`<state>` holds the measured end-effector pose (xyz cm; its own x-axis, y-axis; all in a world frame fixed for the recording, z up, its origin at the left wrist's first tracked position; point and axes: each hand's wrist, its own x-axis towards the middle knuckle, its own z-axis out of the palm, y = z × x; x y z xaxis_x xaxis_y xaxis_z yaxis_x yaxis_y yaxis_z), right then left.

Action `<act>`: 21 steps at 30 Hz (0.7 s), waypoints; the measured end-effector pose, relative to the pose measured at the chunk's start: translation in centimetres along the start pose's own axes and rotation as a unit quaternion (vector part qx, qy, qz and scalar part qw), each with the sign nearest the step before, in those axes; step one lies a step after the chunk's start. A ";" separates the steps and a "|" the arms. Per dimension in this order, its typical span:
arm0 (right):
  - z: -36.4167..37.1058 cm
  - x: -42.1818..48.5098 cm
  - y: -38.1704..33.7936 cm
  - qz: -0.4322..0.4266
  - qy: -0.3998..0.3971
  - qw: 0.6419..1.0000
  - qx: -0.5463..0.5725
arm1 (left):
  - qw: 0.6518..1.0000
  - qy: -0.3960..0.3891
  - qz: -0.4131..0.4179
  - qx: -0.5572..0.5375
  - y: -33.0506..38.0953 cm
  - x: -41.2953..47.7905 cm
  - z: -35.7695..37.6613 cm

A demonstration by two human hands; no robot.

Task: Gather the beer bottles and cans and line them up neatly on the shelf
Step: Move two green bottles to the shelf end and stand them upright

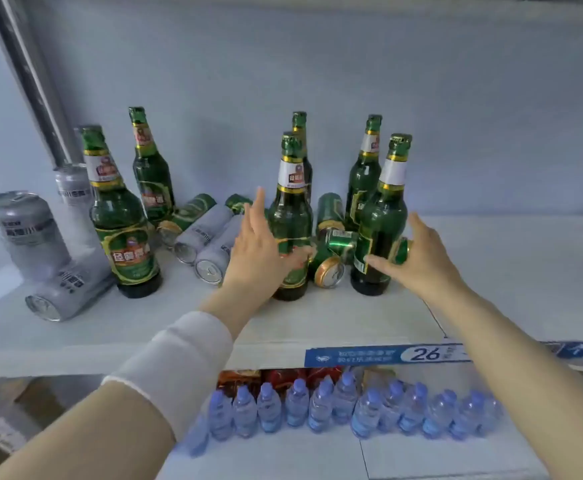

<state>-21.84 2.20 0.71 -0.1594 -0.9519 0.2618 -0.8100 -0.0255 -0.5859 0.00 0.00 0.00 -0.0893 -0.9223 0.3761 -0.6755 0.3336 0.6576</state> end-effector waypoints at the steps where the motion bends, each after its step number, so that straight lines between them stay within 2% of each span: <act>1: 0.3 1.0 0.6 -0.006 0.002 0.998 0.063 | 0.998 0.018 -0.024 -0.056 -0.4 0.8 0.5; 3: 1.0 2.5 1.6 -0.010 0.004 0.987 0.162 | 0.989 0.023 -0.058 -0.133 -1.3 2.1 1.2; 7: 2.4 4.7 3.1 0.025 -0.002 0.956 0.293 | 0.972 0.008 -0.091 -0.219 -2.3 3.7 2.6; 13: 3.9 6.0 4.0 0.045 0.013 0.963 0.266 | 0.973 0.013 -0.099 -0.209 -2.7 4.3 3.2; 21: 3.0 5.2 3.7 0.085 0.059 0.955 0.279 | 0.969 0.091 -0.087 -0.214 -1.4 2.9 2.8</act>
<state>-23.94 -3.73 -2.41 -0.3515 -0.9163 0.1917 -0.3460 -0.0631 -0.9361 -1.32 -3.65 -1.66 0.1553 -0.9355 0.3174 -0.3001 0.2615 0.9174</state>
